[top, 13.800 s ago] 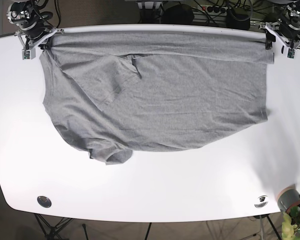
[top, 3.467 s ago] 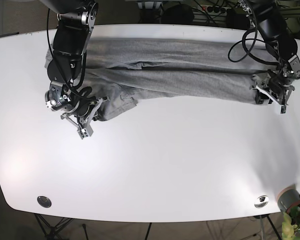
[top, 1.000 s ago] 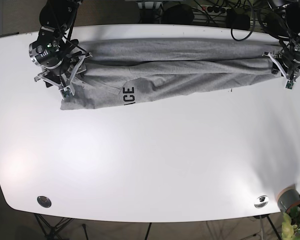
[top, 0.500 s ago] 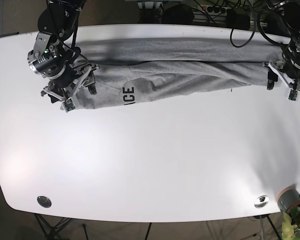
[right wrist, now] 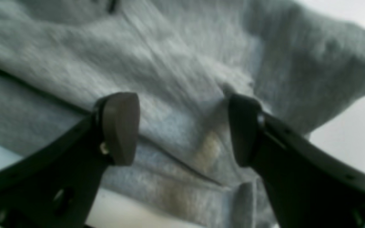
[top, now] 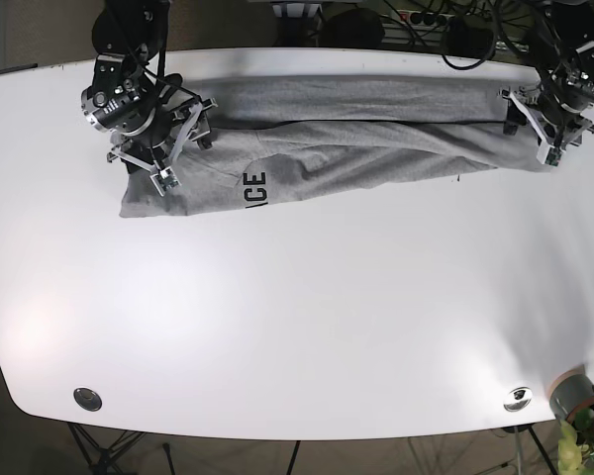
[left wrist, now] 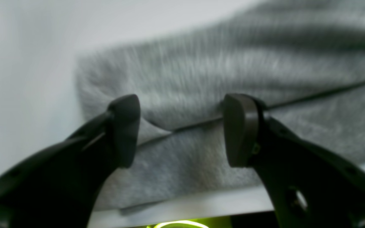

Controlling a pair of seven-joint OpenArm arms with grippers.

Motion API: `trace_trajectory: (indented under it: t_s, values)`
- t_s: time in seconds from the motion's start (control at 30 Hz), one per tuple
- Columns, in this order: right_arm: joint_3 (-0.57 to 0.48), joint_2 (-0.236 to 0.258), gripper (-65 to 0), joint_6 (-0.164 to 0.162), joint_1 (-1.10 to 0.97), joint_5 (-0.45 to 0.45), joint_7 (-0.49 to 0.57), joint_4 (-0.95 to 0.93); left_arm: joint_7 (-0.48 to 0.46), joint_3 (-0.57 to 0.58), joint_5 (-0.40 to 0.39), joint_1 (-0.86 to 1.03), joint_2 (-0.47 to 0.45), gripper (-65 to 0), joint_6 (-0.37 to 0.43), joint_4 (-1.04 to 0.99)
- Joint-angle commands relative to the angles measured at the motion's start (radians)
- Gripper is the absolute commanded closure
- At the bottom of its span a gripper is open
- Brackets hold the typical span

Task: Fold the T-shirt properly
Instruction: 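Roll the held edge over the band with both grippers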

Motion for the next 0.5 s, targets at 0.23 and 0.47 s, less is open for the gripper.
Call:
trace_trajectory:
  t_s: [0.23,0.47]
  values:
    - [0.0,0.004,-42.2,0.004,-0.006,-0.106,0.095,-0.092,-0.028,-0.001,-0.016,-0.028,-0.022,-37.8,0.002,-0.114]
    - [0.012,0.007,-42.2,0.004,0.06,-0.132,0.141,-0.22,-0.028,0.045,0.036,-0.138,-0.037,-37.8,0.002,-0.203]
